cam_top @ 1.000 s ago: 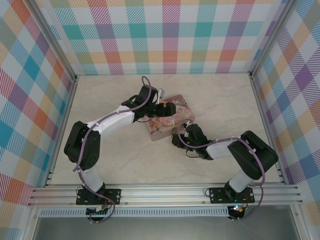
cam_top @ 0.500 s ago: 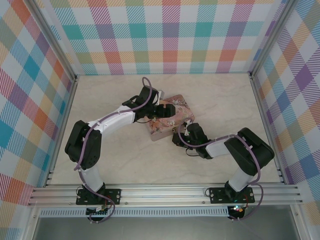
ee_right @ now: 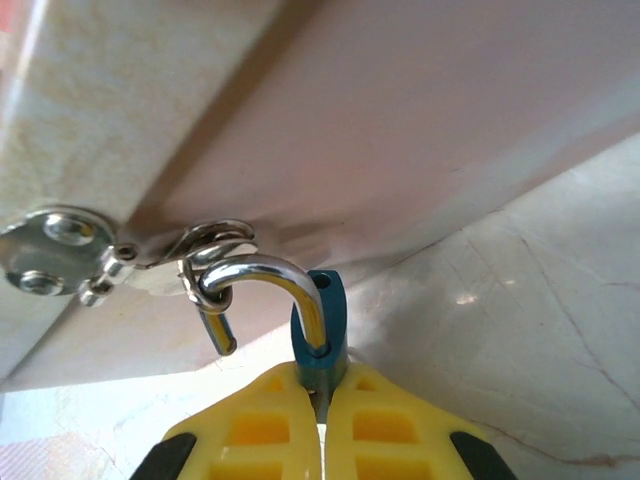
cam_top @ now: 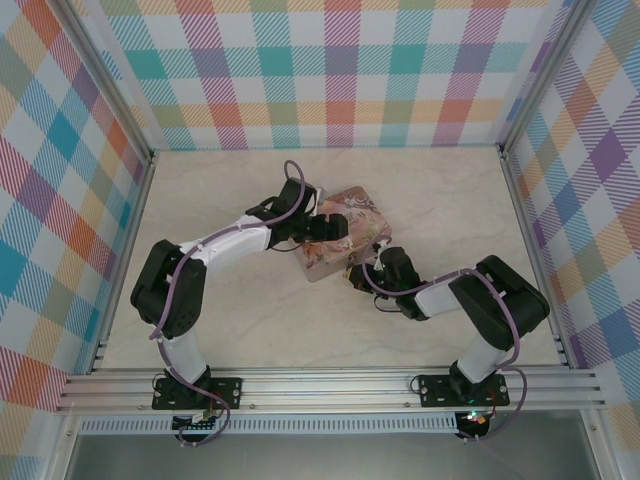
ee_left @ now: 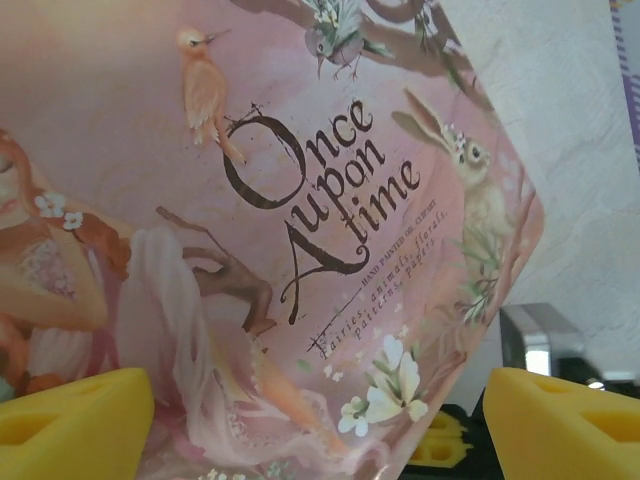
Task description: Unlock the padlock with the key
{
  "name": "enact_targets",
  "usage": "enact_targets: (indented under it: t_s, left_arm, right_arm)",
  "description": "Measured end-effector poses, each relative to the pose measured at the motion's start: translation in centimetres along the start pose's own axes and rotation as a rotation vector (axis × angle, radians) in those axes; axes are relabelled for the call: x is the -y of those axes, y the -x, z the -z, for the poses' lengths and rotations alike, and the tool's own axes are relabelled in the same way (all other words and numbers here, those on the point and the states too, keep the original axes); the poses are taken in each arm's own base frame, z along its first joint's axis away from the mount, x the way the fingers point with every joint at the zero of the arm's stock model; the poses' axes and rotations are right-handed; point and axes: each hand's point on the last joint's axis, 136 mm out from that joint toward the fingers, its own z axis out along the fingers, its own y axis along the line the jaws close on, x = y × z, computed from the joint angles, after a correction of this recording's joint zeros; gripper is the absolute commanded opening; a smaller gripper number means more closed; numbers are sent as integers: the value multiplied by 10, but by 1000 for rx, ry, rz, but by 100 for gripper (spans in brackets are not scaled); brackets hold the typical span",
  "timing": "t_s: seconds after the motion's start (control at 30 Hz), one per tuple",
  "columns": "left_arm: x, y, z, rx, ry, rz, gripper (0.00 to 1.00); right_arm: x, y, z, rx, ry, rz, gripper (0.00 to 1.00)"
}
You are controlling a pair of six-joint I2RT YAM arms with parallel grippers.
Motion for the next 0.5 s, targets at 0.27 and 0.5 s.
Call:
enact_targets:
  t_s: [0.27, 0.5]
  left_arm:
    - [0, -2, 3, 45, -27, -30, 86]
    - [0, -4, 5, 76, -44, -48, 86]
  right_arm:
    - [-1, 12, 2, 33, 22, -87, 0]
    - [-2, 19, 4, 35, 49, -151, 1]
